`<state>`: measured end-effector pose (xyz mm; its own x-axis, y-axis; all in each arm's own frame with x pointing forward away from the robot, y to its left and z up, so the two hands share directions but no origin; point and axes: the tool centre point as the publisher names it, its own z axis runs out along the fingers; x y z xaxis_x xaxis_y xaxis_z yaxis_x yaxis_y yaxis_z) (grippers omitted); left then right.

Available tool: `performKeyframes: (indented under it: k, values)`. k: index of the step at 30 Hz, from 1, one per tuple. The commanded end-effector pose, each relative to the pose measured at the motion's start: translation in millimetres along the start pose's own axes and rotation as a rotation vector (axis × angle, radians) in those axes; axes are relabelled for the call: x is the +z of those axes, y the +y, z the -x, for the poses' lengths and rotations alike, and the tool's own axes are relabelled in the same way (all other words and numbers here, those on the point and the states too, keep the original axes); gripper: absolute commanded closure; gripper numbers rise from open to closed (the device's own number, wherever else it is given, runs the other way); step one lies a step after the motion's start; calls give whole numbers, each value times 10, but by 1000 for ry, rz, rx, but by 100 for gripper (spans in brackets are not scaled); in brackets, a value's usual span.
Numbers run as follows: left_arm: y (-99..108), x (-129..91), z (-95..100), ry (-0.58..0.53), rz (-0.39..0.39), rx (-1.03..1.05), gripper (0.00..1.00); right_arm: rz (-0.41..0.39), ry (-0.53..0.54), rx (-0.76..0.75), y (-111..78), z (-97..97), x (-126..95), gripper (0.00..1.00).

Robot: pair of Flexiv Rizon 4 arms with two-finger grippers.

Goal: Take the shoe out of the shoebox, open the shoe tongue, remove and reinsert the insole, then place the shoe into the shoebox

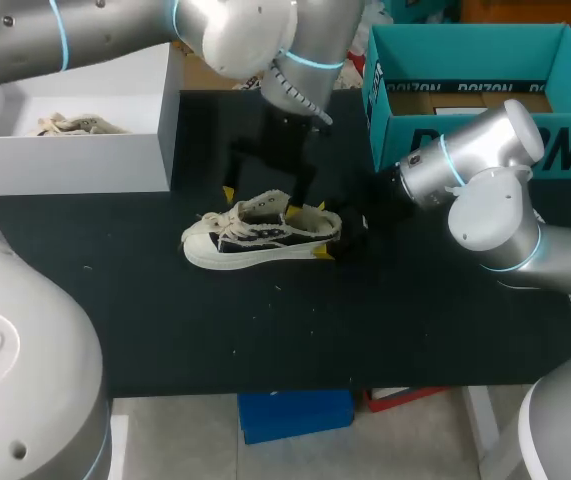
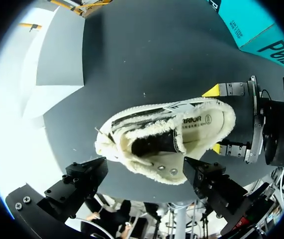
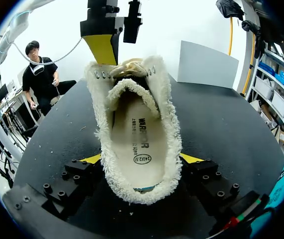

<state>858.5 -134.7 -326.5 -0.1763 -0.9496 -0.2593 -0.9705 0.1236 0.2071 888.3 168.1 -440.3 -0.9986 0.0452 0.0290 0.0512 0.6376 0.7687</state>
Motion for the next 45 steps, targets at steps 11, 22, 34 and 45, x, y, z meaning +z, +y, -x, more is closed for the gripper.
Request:
performKeyframes:
  k: [11,22,34,45]
  values:
    - [-176,160,-219,-139,-3,-12,0,-1,1,1,0,20,23,100]
    - [-210,283,-245,-213,-16,-21,0,-1,1,1,0,20,23,100]
    - [-229,439,-195,-260,11,-33,0,-1,1,1,0,20,23,100]
    - [-195,417,-185,-264,-3,-13,100,-1,1,1,0,20,23,100]
